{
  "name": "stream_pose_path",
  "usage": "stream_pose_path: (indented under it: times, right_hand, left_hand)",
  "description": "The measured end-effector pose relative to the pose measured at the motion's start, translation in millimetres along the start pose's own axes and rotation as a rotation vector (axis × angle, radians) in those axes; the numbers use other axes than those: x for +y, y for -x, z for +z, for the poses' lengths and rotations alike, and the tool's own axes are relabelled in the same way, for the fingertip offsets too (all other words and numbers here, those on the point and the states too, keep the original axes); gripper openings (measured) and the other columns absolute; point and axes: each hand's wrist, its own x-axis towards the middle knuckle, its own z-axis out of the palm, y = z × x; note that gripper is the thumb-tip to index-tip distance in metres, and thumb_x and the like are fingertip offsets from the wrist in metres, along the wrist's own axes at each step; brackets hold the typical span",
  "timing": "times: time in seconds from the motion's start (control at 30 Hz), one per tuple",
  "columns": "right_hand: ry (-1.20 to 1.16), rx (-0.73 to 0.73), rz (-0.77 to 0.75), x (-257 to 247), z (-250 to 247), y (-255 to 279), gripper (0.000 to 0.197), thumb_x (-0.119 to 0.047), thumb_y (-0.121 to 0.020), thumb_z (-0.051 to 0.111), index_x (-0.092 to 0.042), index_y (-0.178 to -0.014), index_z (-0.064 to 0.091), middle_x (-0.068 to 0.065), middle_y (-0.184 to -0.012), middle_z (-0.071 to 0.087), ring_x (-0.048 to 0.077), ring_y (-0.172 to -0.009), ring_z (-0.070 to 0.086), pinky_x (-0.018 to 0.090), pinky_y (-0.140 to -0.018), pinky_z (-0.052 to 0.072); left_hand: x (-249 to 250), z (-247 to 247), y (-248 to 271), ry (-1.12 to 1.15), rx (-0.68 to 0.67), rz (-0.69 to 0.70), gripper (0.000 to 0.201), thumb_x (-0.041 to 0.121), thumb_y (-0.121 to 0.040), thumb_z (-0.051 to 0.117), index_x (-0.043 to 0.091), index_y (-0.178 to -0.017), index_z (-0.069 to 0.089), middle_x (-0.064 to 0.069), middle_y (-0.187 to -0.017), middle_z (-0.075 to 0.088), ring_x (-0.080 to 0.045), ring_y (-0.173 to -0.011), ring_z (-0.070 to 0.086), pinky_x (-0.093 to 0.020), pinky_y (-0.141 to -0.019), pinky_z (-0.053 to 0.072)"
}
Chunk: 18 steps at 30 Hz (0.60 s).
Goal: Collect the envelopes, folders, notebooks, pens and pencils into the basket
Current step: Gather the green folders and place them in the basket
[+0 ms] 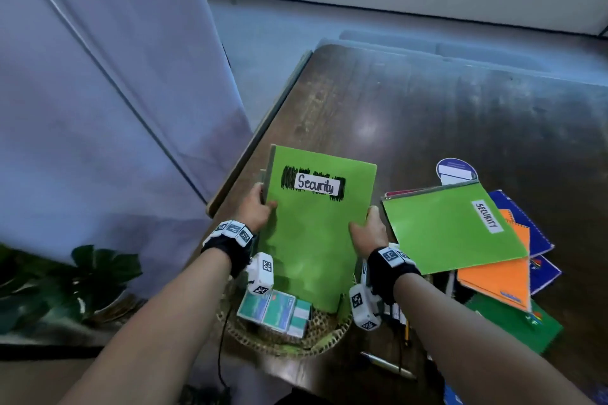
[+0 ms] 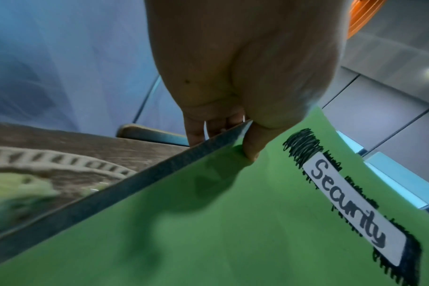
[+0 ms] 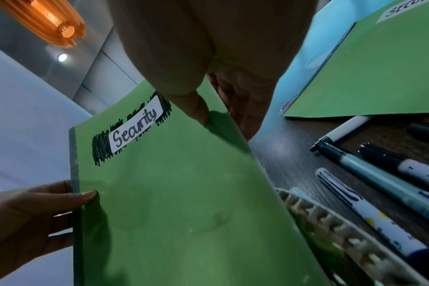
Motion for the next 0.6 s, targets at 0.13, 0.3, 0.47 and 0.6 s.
stream_pose_path:
  times: [0.13,0.3,0.47,0.6]
  right_hand:
    - [0.131,-0.052,0.021,4.1,24.0,4.5,0.021,-0.014,-0.095,0.058,-0.013,-0.115,0.049,0.011,-0.116,0.063,0.024,-0.093,0.060,0.033,-0.078,0.052]
    - [0.325,-0.050,0.002,9.6,35.7,6.6,0.037,-0.021,-0.095,0.062,-0.007,-0.126,0.049,0.011,-0.130,0.050,0.025,-0.101,0.056,0.032,-0.082,0.046]
    - [0.342,0.000,0.016,9.8,40.3,7.0,0.041,-0.016,-0.094,0.064,-0.010,-0.127,0.040,0.014,-0.128,0.046,0.021,-0.086,0.050,0.030,-0.072,0.042]
    - [0.293,-0.004,0.046,11.2,44.8,5.8,0.045,-0.010,-0.095,0.060,-0.013,-0.129,0.031,0.012,-0.105,0.059,0.024,-0.083,0.058,0.031,-0.066,0.048]
  left_hand:
    - [-35.0,-9.4,-0.7,-0.169,0.046,-0.050,0.023,0.020,-0.092,0.068,0.017,-0.113,0.060,-0.003,-0.109,0.071,-0.025,-0.098,0.068,-0.037,-0.088,0.053]
    - [-63.7,-2.8,-5.0,-0.382,0.053,-0.097,0.030,0.035,-0.086,0.073,0.016,-0.108,0.064,-0.011,-0.111,0.065,-0.031,-0.101,0.062,-0.038,-0.090,0.051]
    - [-58.2,8.1,-7.3,-0.328,0.053,-0.151,0.044,0.029,-0.085,0.075,0.009,-0.119,0.055,-0.016,-0.122,0.057,-0.035,-0.109,0.059,-0.039,-0.096,0.047]
    - [-60.9,16.6,-8.5,-0.248,-0.001,-0.206,0.055,0.022,-0.084,0.077,0.008,-0.125,0.043,-0.017,-0.125,0.062,-0.035,-0.115,0.060,-0.041,-0.099,0.046]
